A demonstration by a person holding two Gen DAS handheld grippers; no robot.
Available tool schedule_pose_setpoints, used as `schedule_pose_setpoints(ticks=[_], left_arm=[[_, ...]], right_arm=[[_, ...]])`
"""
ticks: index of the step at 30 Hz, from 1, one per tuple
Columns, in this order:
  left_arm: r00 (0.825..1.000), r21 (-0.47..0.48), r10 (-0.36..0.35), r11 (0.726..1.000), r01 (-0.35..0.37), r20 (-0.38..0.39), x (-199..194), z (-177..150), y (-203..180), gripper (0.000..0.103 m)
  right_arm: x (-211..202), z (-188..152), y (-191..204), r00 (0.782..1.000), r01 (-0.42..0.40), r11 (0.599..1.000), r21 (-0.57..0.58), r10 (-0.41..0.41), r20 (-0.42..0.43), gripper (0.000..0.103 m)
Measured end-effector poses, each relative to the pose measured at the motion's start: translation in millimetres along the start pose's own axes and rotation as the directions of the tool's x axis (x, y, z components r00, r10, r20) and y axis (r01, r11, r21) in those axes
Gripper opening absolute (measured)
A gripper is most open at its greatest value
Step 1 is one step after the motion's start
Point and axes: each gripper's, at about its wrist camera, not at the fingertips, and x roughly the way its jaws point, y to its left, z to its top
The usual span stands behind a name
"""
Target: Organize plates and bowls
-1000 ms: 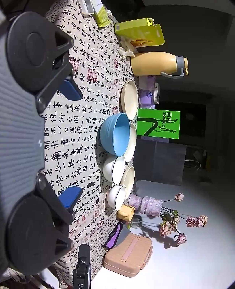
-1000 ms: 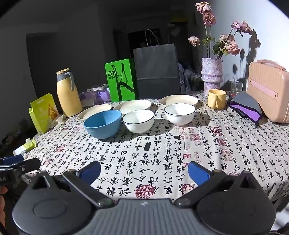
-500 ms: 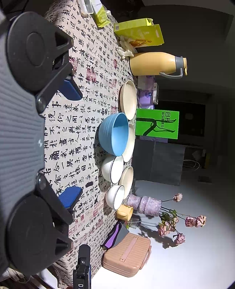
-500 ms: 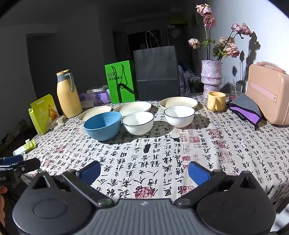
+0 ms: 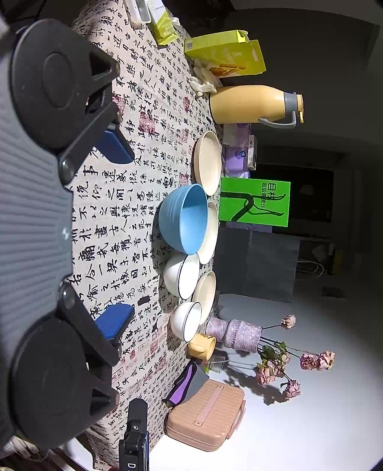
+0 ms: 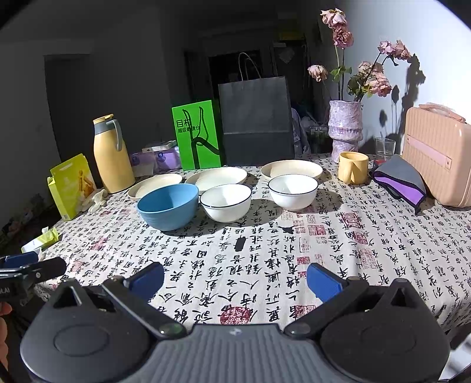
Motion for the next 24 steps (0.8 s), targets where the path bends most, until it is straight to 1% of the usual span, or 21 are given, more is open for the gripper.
schedule_pose_setpoints(ticks=[24], left_arm=[[1.000,-0.002,-0.001,1.000,0.001,0.005,-1.1,0.0,0.9,0.103]], right_arm=[[-1.3,1.2,0.7,1.000,-0.001,1.000,-0.003,0.001,0.004,0.103]])
